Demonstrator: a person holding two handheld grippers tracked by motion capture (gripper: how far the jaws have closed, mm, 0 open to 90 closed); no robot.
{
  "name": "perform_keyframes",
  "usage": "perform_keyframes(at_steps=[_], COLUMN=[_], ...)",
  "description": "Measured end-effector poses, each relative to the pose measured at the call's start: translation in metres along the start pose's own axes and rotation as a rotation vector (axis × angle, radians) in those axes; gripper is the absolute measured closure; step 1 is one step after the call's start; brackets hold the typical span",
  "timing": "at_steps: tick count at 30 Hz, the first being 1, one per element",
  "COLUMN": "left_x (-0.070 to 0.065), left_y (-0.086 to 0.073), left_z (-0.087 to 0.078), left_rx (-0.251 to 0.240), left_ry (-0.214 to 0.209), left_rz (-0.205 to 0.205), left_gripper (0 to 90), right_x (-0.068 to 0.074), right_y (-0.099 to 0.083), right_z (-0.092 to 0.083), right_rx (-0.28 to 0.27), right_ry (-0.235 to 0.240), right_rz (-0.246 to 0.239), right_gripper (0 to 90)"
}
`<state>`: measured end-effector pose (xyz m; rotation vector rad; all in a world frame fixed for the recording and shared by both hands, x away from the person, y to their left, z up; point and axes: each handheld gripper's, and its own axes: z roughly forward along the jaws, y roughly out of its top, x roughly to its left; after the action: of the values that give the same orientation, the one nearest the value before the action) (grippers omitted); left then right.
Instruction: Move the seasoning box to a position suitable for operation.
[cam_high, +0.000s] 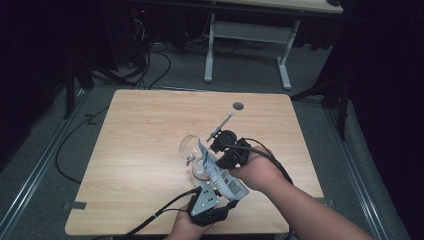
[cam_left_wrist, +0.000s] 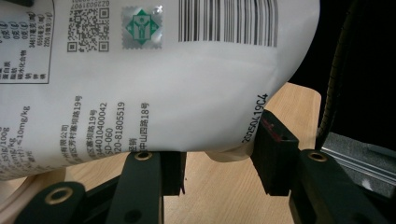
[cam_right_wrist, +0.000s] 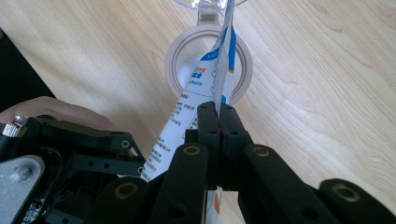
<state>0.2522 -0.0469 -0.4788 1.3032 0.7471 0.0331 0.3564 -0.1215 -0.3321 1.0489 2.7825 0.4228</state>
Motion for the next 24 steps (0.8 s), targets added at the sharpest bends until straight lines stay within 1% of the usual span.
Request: perform_keyframes(at_steps=[5, 9, 24], left_x=[0.0011, 0.0014, 0.0007], left_y=[0.0012, 0.0017, 0.0023], left_z=[-0.0001, -0.0007, -0.0006], left_rx=[-0.005, -0.007, -0.011], left_ry=[0.001, 0.002, -0.001], left_rz=[0.002, 0.005, -0.001], left_gripper=[59.2, 59.2, 59.3], right_x=[-0.0002, 0.0003, 0.0009], right_y=[0.0011, 0.0023, 0.003], right_z=[-0.0008, -0.0011, -0.0027], right_rx=[-0.001, -0.004, 0.001], right_ry=[0.001, -0.001, -0.006], right_rz=[0.005, -0.003, -0.003], right_gripper=[90.0, 90.0, 90.0])
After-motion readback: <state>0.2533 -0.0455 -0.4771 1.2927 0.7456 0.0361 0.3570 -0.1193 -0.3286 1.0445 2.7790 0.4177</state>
